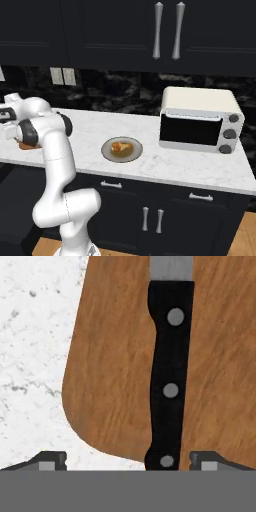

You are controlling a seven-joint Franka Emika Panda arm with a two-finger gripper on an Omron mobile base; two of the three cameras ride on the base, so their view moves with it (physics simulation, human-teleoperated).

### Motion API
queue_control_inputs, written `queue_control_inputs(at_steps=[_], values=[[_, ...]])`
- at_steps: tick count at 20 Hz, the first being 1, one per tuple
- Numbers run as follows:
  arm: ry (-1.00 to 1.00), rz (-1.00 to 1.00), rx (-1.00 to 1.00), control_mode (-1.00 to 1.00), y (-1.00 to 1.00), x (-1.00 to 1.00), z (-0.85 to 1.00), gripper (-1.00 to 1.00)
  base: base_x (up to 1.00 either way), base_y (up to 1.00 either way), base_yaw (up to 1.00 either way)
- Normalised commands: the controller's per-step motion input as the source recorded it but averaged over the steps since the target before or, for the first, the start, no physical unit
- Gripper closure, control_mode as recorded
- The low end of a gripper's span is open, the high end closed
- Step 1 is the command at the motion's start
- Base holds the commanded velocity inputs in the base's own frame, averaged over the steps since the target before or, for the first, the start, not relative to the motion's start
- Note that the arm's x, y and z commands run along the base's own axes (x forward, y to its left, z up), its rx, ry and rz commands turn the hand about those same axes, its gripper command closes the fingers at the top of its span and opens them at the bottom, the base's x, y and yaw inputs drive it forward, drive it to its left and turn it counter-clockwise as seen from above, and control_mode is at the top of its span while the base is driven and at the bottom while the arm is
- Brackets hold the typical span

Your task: Pick up the knife from the drawer and place it on the cutting board. Then place the meat from the plate to the cutting board.

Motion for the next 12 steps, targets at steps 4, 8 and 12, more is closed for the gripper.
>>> queue_control_inputs(at_steps=[4,8,12], values=[[-0.25,0.0,0.02,-1.0,-0.37,-0.71,0.08,-1.0,0.0,0.0,0.0],[-0.19,0.0,0.02,-1.0,-0.35,-0.35,0.29,-1.0,0.0,0.0,0.0],[-0.03,0.0,0.02,-1.0,-0.49,-0.02,0.41,-1.0,0.0,0.0,0.0]])
